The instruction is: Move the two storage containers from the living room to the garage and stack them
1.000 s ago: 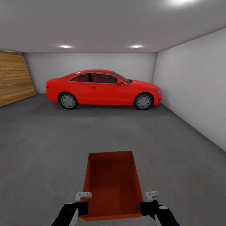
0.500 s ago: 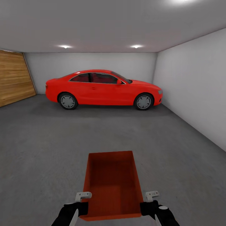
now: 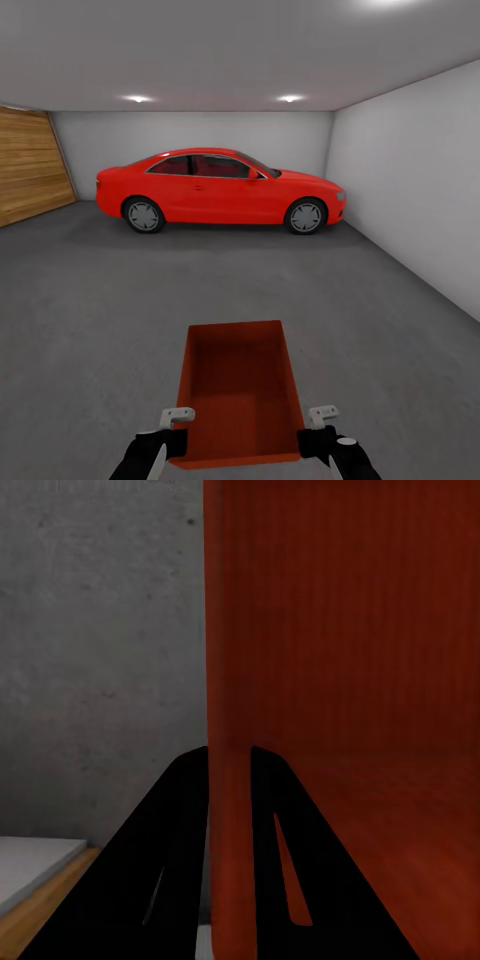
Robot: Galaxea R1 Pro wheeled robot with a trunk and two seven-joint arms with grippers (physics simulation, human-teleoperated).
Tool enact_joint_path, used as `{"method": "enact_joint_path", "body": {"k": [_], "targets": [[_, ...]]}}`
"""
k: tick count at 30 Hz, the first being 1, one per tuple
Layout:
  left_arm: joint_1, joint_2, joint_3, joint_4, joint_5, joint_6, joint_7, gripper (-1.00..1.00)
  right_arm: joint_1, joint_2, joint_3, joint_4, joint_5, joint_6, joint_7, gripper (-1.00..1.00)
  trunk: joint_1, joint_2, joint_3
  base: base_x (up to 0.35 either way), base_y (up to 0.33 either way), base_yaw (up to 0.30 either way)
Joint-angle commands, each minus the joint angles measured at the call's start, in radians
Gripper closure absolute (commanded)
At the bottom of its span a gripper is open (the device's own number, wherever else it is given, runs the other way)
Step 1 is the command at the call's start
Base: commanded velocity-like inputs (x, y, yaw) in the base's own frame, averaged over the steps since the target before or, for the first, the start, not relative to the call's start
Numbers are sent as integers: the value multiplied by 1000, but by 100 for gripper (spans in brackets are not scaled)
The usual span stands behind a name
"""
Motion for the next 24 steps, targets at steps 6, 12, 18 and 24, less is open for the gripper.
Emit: {"method": "enact_joint_path", "body": {"k": [6, 12, 18, 24], "targets": [[-1, -1, 9, -4, -26, -34, 4, 100, 0, 30, 42, 0, -13, 7, 23, 100, 1, -2, -2, 314, 0, 0], [-1, -2, 9, -4, -26, -34, 4, 100, 0, 30, 42, 0, -13, 7, 22, 100, 1, -2, -2, 325, 0, 0], [-1, -2, 9, -4, -26, -34, 4, 100, 0, 30, 42, 0, -13, 7, 23, 100, 1, -2, -2, 141, 0, 0], [-1, -2, 9, -4, -26, -34, 4, 100, 0, 30, 42, 0, -13, 7, 23, 100, 1, -2, -2, 12, 0, 0]]}}
